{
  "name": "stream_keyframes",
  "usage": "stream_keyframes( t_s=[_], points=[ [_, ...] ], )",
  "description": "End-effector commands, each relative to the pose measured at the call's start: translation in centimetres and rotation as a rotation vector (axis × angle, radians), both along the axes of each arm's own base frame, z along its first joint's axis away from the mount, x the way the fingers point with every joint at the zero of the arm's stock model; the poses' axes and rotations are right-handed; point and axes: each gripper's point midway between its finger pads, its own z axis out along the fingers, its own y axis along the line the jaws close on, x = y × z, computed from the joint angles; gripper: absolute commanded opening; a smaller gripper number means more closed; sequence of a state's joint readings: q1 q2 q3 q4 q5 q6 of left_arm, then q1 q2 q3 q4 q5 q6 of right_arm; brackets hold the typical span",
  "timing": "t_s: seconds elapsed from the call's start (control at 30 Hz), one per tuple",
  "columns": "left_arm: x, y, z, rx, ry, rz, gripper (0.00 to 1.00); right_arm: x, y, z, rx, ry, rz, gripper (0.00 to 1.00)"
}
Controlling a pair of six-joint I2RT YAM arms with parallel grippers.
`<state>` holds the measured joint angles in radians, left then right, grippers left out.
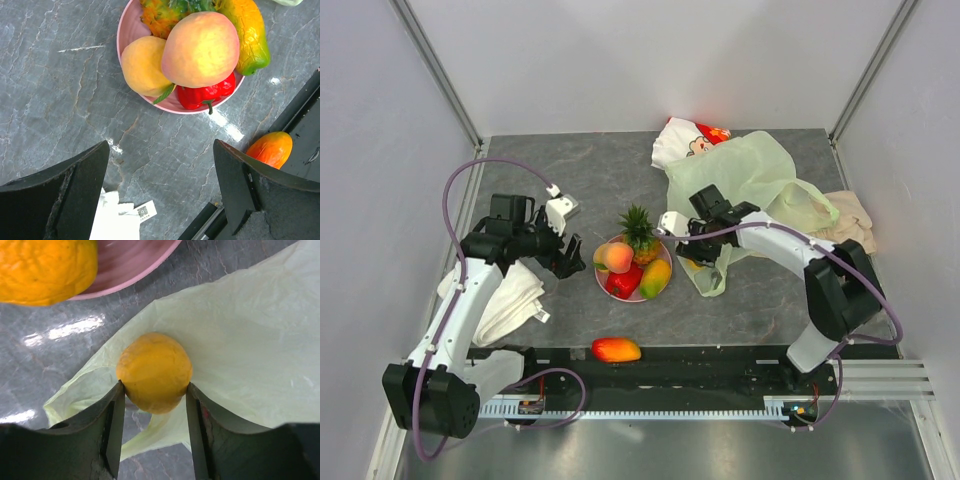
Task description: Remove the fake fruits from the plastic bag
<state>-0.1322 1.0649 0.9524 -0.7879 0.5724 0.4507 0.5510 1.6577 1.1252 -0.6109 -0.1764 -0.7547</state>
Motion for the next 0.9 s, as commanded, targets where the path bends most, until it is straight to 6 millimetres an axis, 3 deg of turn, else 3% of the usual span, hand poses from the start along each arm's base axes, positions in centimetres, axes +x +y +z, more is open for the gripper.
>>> stream_keyframes(
  t_s=[0.0, 0.07, 0.17, 0.3, 0.53, 0.87],
  points=[
    [1.1, 0.2, 1.8, -0.003, -0.052, 0.031, 0.91, 0.1, 1.9, 9.6, 0.174, -0.115, 0.043, 0.38],
    [1.3, 0.1, 1.9, -0.008, -0.062, 0.032, 0.91, -2.0, 3.3, 12.7, 0.283, -0.093, 0.121, 0.39],
    [1.5, 0.0, 1.8, -0.017, -0.068, 0.035, 0.91, -4.9, 4.7, 14.6, 0.366, -0.048, 0.233, 0.43],
    [1.7, -0.2, 1.8, -0.03, -0.069, 0.038, 0.91, -8.1, 7.2, 13.2, 0.348, 0.015, 0.373, 0.43],
    [1.1, 0.1, 2.1, -0.024, -0.073, 0.053, 0.92, -8.4, 10.6, 10.5, 0.332, 0.037, 0.457, 0.42],
    [-0.3, 0.4, 1.5, -0.029, -0.062, 0.069, 0.92, -8.6, 15.0, 9.9, 0.374, 0.036, 0.485, 0.44]
  ],
)
